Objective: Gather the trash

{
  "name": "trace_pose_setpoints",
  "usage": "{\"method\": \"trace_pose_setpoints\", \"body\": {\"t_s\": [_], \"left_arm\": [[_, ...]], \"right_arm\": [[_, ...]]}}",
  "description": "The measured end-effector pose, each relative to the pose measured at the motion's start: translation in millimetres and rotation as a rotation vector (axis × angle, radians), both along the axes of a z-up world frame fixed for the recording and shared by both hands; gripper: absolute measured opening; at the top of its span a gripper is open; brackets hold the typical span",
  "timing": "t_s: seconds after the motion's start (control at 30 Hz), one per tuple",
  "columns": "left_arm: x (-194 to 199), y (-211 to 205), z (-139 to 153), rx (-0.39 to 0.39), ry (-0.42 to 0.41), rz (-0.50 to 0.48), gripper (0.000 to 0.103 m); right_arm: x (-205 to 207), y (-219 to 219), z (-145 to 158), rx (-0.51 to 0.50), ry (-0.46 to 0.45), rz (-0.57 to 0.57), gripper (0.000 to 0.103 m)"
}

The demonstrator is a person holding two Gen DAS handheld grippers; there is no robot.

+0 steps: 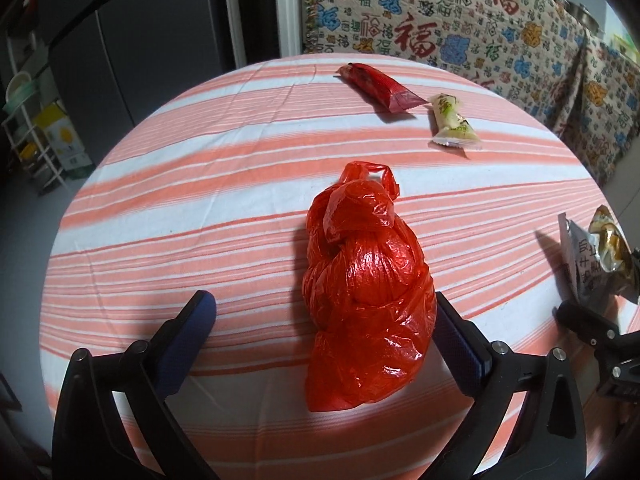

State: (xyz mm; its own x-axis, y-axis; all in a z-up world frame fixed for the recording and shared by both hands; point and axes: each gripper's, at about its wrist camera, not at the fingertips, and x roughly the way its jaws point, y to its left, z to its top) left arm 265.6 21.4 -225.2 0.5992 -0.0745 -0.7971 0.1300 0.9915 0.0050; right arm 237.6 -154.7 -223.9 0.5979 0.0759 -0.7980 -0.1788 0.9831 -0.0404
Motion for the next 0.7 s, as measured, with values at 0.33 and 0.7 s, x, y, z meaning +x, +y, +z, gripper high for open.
{"method": "trace_pose_setpoints", "body": {"t_s": [0.33,0.7], "left_arm": [[-18,14,3,-0.014,0.005,-0.113,0.102],[-11,-16,11,-0.062,-0.007,-0.167,0.100]], "right_arm": [[-7,-4,0,0.000,0.010,0.007,0.083],[-13,-38,30,0.167,0.012,-0.056,0.083]]}}
